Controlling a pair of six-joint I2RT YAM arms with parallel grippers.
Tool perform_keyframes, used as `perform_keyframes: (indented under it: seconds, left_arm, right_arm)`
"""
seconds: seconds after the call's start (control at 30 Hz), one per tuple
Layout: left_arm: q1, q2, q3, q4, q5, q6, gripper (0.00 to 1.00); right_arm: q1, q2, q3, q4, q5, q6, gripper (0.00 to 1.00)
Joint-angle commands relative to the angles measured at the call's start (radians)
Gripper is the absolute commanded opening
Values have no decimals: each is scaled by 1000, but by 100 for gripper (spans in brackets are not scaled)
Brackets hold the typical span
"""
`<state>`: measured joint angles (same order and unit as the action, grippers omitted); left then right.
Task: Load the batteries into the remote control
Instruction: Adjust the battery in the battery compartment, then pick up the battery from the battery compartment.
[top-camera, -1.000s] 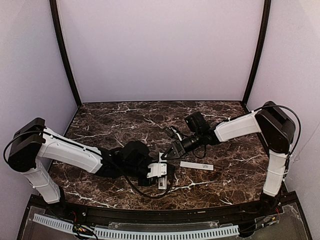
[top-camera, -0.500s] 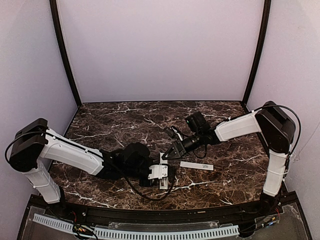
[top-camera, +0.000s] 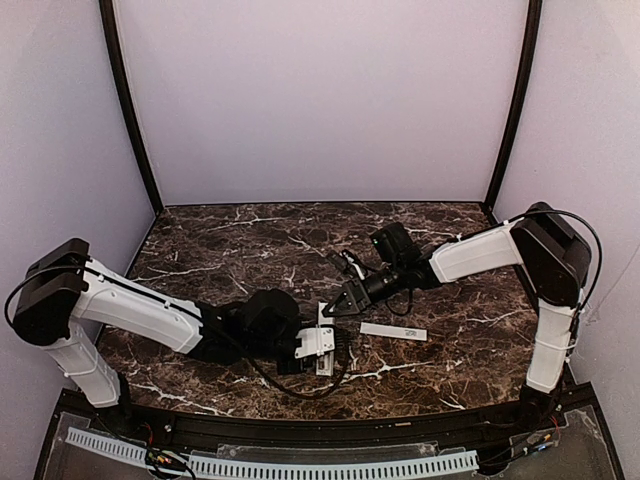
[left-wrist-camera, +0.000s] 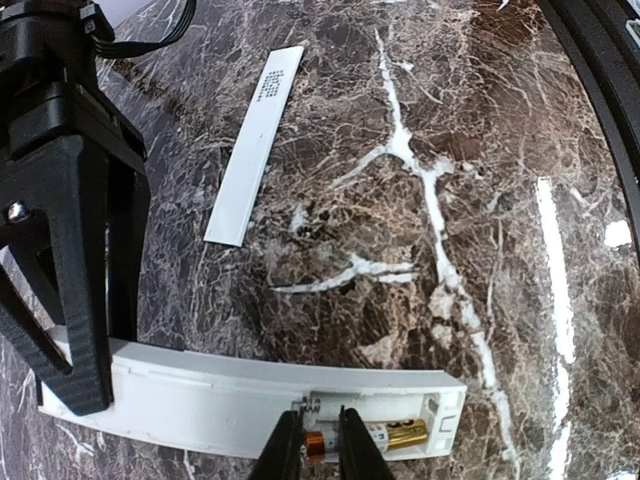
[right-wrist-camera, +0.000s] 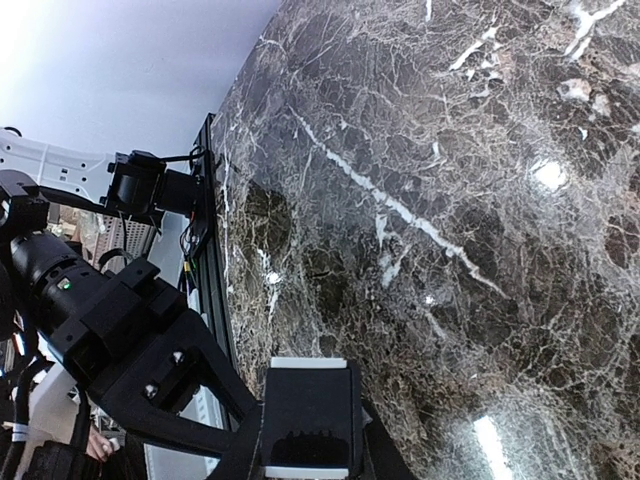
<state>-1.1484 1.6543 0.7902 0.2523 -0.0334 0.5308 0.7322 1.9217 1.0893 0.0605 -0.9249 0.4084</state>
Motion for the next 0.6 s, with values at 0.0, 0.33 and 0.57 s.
perform_keyframes:
  seconds: [0.0, 0.33, 0.57]
  left_arm:
    - [12, -82, 10, -21, -91, -107, 18]
    - [14, -374, -201, 160, -222, -380, 61]
    - [15, -364, -306, 200, -199, -687, 64]
  right_arm:
    - [12, 3, 2, 9, 5, 3, 0]
    - [2, -49, -33, 70, 53, 25, 0]
    - [4, -111, -86, 152, 113, 61, 0]
